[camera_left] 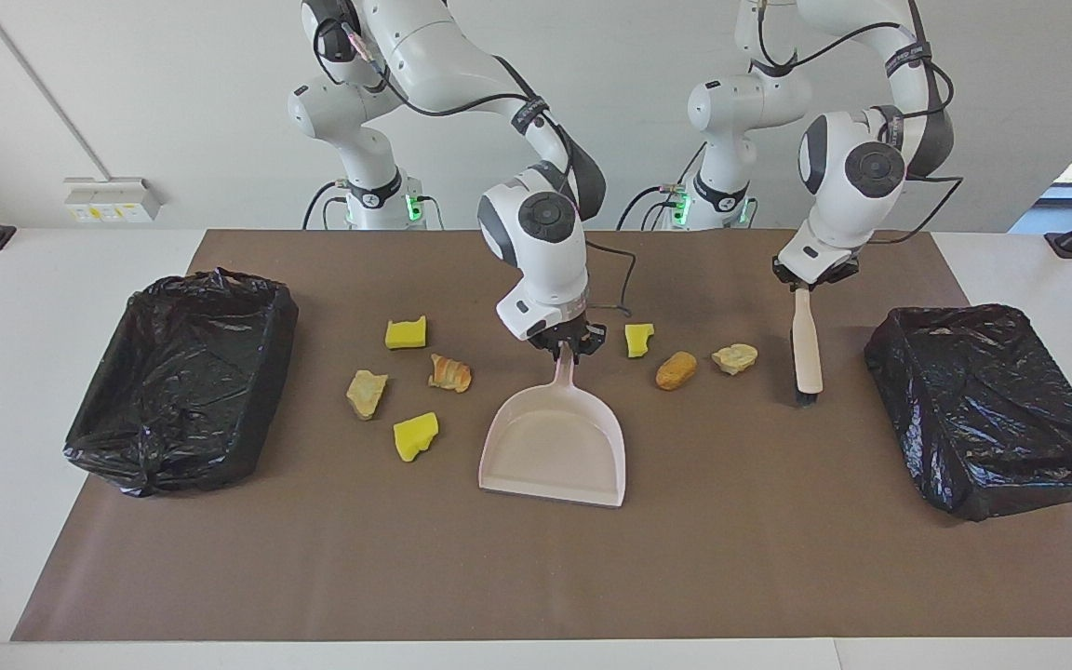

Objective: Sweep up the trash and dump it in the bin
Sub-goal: 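Grasp the dustpan handle with the right gripper and drag it nearer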

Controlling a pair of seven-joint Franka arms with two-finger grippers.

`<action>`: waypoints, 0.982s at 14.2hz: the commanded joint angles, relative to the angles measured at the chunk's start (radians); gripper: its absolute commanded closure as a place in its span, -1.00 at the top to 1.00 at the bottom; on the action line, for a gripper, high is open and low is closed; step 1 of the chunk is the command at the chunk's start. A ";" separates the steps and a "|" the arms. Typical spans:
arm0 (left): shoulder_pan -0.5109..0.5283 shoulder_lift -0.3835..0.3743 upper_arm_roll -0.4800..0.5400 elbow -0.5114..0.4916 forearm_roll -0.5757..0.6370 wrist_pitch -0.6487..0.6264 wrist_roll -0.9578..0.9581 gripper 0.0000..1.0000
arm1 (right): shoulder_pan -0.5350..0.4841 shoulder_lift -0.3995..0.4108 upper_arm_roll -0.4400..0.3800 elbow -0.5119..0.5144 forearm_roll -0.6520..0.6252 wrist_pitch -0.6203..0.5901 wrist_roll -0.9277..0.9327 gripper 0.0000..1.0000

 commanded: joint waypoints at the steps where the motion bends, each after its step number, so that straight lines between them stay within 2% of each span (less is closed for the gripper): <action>1: -0.017 -0.037 0.007 -0.032 -0.011 0.015 -0.018 -1.00 | -0.016 -0.009 0.000 0.003 -0.031 -0.028 -0.065 -1.00; 4: -0.053 -0.040 0.007 -0.035 -0.012 0.012 -0.022 -1.00 | -0.062 -0.083 0.000 0.000 -0.053 -0.115 -0.225 -1.00; 8: -0.200 -0.040 0.007 -0.063 -0.043 0.012 -0.160 -1.00 | -0.140 -0.213 0.000 -0.008 -0.054 -0.282 -0.496 -1.00; 10: -0.260 -0.040 0.007 -0.063 -0.088 0.010 -0.212 -1.00 | -0.168 -0.253 0.000 -0.018 -0.054 -0.379 -0.677 -1.00; 11: -0.277 -0.040 0.007 -0.063 -0.115 0.011 -0.231 -1.00 | -0.179 -0.272 -0.001 -0.043 -0.059 -0.403 -0.780 -1.00; 14: -0.321 -0.040 0.007 -0.063 -0.149 0.013 -0.272 -1.00 | -0.167 -0.356 0.003 -0.190 -0.160 -0.376 -1.024 -1.00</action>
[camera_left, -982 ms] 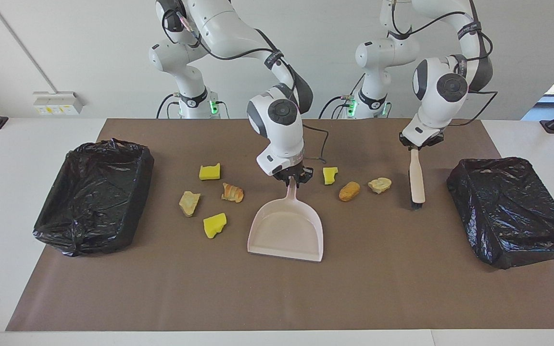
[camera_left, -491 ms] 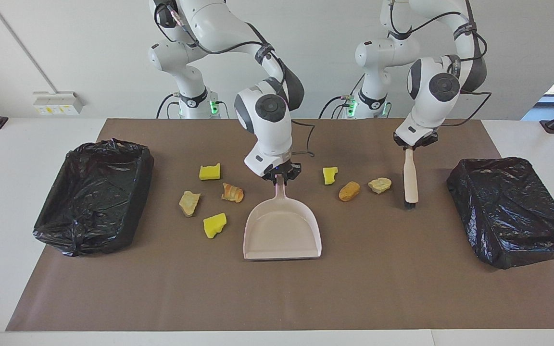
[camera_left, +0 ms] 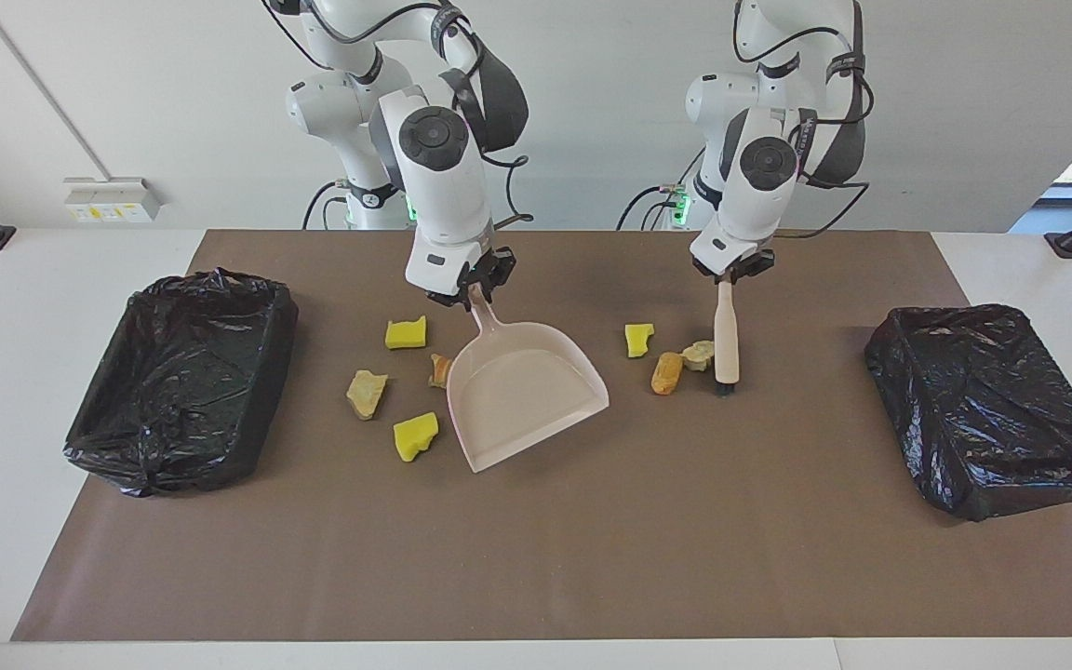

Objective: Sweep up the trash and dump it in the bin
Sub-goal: 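Grasp the dustpan handle with the right gripper and drag it nearer, then lower the dustpan beside the debris while the left gripper positions the brush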

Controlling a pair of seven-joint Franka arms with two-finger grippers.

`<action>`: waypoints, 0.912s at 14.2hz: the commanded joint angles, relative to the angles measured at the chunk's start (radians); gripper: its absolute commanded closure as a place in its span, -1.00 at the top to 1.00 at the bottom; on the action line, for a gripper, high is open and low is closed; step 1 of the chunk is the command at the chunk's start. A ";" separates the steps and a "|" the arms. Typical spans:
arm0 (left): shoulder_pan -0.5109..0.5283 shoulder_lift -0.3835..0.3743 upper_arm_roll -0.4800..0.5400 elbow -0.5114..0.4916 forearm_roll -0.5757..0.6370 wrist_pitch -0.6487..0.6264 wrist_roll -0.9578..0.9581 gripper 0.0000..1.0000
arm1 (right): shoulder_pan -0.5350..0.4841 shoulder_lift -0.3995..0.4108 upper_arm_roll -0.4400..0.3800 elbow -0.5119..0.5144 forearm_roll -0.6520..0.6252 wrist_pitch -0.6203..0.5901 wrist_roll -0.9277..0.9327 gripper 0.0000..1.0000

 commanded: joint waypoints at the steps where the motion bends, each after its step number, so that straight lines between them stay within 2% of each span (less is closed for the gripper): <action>1: -0.043 -0.035 0.015 -0.030 -0.049 0.018 -0.038 -1.00 | 0.008 -0.109 0.011 -0.192 -0.074 0.062 -0.213 -1.00; 4: -0.054 -0.032 0.015 -0.028 -0.092 0.023 -0.039 -1.00 | 0.002 -0.184 0.011 -0.353 -0.089 0.174 -0.519 -1.00; 6: -0.059 -0.029 0.015 -0.027 -0.132 0.026 -0.047 -1.00 | 0.001 -0.199 0.011 -0.373 -0.111 0.176 -0.658 -1.00; 9: -0.073 -0.026 0.012 -0.027 -0.147 0.035 -0.080 -1.00 | 0.052 -0.196 0.011 -0.413 -0.117 0.202 -0.651 -1.00; 13: -0.140 0.002 0.012 -0.027 -0.193 0.116 -0.165 -1.00 | 0.087 -0.186 0.013 -0.453 -0.117 0.271 -0.649 -1.00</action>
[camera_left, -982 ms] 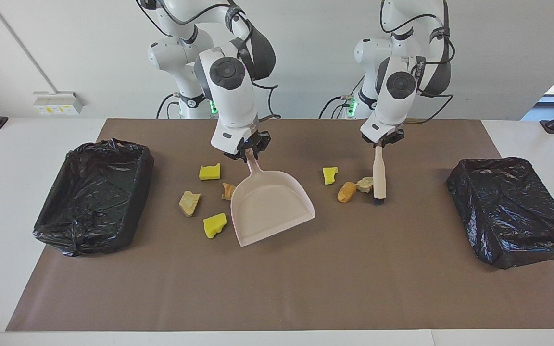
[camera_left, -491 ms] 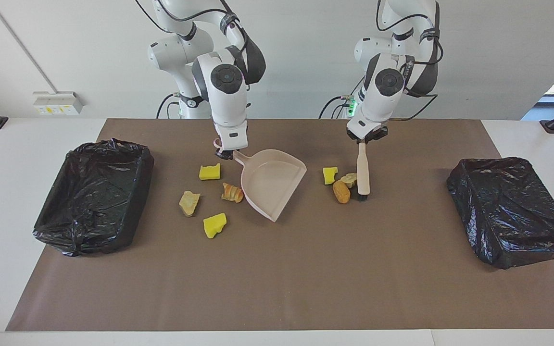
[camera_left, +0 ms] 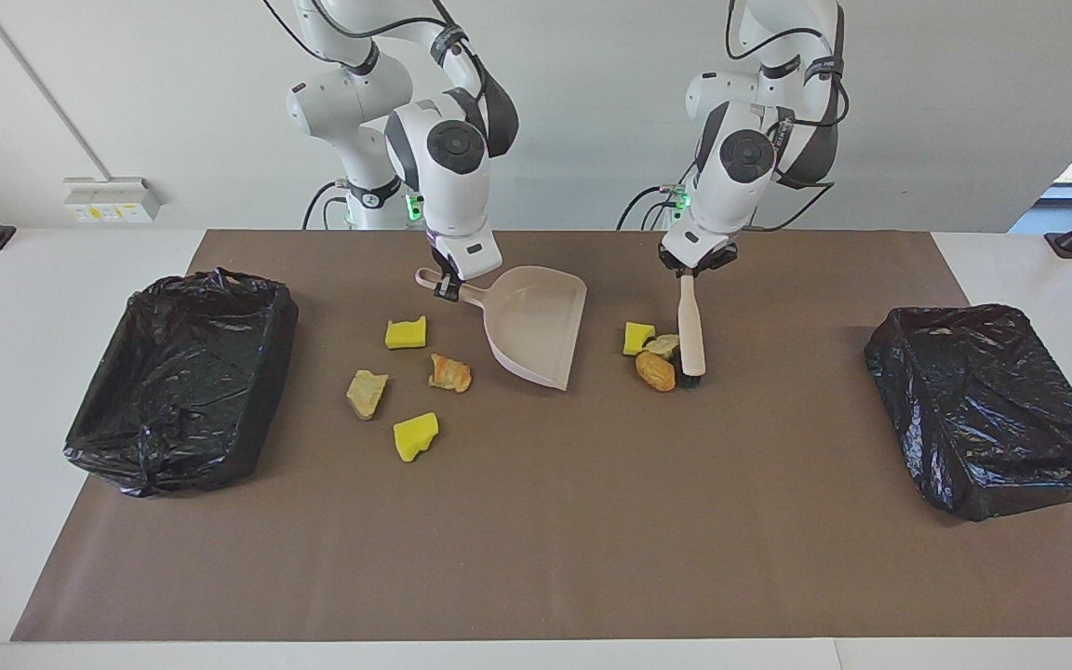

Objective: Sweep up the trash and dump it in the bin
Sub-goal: 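Lower the dustpan beside the debris while the left gripper positions the brush, then sweep the chunks and sponges into the dustpan with the left gripper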

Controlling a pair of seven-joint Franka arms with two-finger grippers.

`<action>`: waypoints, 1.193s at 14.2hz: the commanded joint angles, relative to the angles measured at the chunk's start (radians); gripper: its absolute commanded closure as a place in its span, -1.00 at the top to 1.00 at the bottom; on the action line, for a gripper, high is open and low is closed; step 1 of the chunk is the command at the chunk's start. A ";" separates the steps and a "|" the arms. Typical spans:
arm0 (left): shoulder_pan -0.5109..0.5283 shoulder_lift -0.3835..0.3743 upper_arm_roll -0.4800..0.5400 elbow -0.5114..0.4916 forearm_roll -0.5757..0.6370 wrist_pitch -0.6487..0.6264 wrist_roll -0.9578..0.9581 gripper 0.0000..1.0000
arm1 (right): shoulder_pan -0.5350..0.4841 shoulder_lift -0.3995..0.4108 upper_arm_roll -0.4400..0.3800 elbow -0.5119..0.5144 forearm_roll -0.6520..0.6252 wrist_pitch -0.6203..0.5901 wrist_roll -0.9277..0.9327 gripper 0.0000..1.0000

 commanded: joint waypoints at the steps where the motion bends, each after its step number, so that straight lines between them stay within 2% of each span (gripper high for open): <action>1: -0.076 0.019 0.012 -0.024 -0.039 0.086 -0.082 -1.00 | 0.028 -0.015 0.001 -0.054 -0.015 0.072 -0.002 -1.00; 4: -0.129 0.033 0.010 -0.024 -0.048 0.108 -0.122 -1.00 | 0.049 -0.001 0.001 -0.063 -0.015 0.103 0.035 -1.00; 6: -0.185 0.030 0.010 -0.021 -0.109 0.106 -0.125 -1.00 | 0.055 0.004 0.003 -0.065 -0.015 0.109 0.064 -1.00; 10: -0.270 0.021 0.010 -0.001 -0.151 0.065 -0.160 -1.00 | 0.068 0.002 0.003 -0.079 0.000 0.107 0.156 -1.00; 12: -0.294 0.019 0.009 0.036 -0.174 0.021 -0.189 -1.00 | 0.068 0.002 0.003 -0.079 0.005 0.101 0.193 -1.00; 17: -0.282 -0.013 0.016 0.176 -0.232 -0.137 -0.217 -1.00 | 0.063 0.000 0.003 -0.079 0.005 0.084 0.198 -1.00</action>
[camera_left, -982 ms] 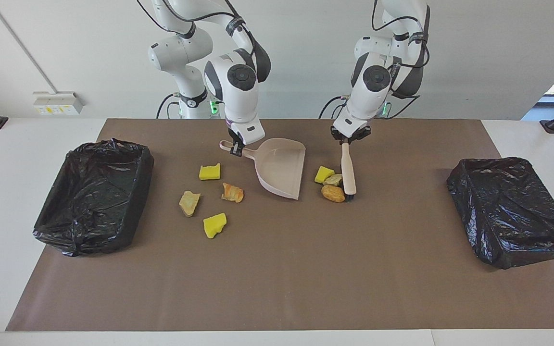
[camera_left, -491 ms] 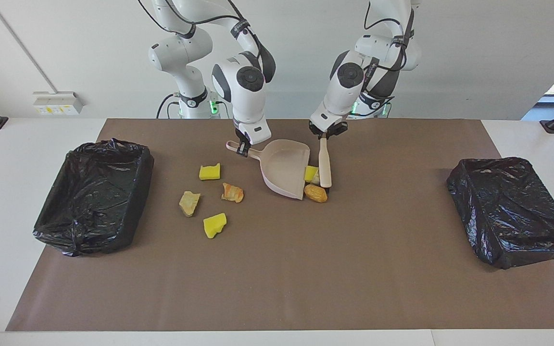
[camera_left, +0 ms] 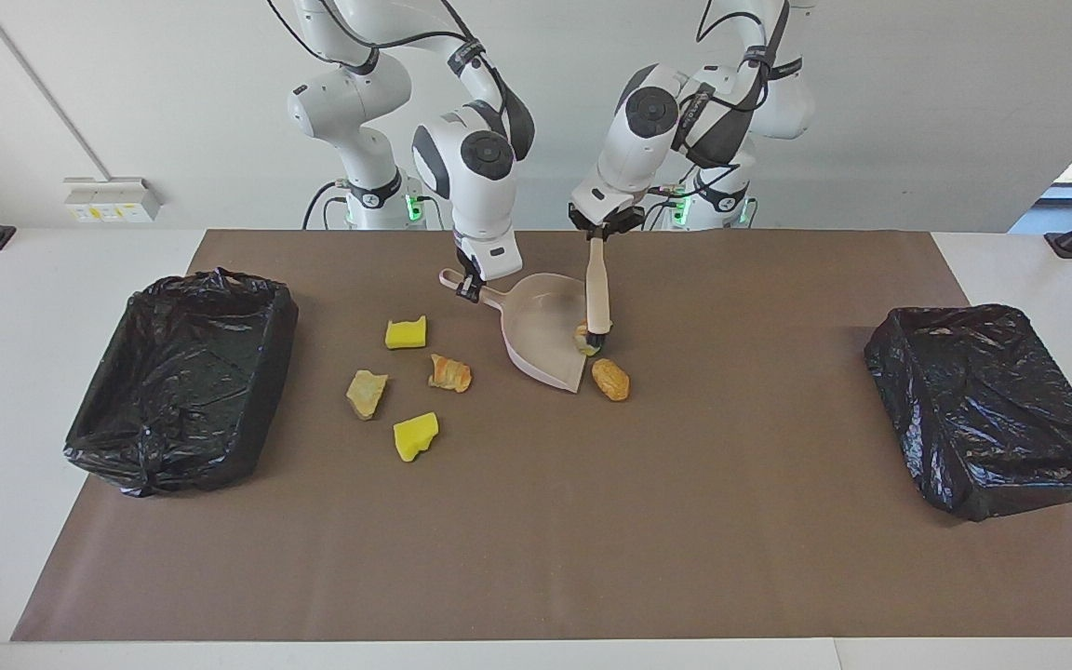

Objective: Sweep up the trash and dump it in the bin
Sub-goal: 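Sweep the chunks and sponges into the dustpan with the left gripper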

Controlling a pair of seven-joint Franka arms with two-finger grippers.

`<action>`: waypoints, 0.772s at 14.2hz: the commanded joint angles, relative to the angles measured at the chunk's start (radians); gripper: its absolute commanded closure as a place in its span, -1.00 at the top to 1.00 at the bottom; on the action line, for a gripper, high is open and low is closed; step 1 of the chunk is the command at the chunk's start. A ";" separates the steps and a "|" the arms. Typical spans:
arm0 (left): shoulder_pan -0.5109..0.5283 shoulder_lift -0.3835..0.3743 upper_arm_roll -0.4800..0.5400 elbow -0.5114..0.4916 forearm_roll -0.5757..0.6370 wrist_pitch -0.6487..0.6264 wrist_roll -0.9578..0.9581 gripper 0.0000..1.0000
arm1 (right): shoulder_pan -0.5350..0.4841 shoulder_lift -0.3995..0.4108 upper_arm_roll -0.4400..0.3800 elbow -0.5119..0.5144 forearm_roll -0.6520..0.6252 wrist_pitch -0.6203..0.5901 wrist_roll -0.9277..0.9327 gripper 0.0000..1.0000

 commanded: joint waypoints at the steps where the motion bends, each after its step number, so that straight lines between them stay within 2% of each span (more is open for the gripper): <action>1: -0.004 -0.023 0.021 0.048 -0.024 -0.061 -0.019 -1.00 | -0.007 -0.010 0.001 -0.009 0.003 -0.006 0.026 -1.00; 3: 0.002 -0.019 0.024 0.048 -0.024 -0.039 -0.022 -1.00 | -0.007 -0.010 0.001 -0.009 0.003 -0.006 0.027 -1.00; 5: 0.070 -0.008 0.030 0.047 -0.008 -0.002 0.018 -1.00 | -0.007 -0.010 0.001 -0.009 0.002 -0.003 0.027 -1.00; 8: 0.198 0.018 0.030 0.047 0.026 0.036 0.231 -1.00 | -0.004 -0.010 0.001 -0.009 0.002 0.007 0.030 -1.00; 9: 0.221 0.038 0.031 0.047 0.029 0.062 0.279 -1.00 | -0.003 -0.010 0.001 -0.009 0.003 0.008 0.033 -1.00; 11: 0.224 0.104 0.031 0.048 0.109 0.152 0.319 -1.00 | -0.001 -0.016 -0.001 -0.021 -0.006 0.011 0.026 -1.00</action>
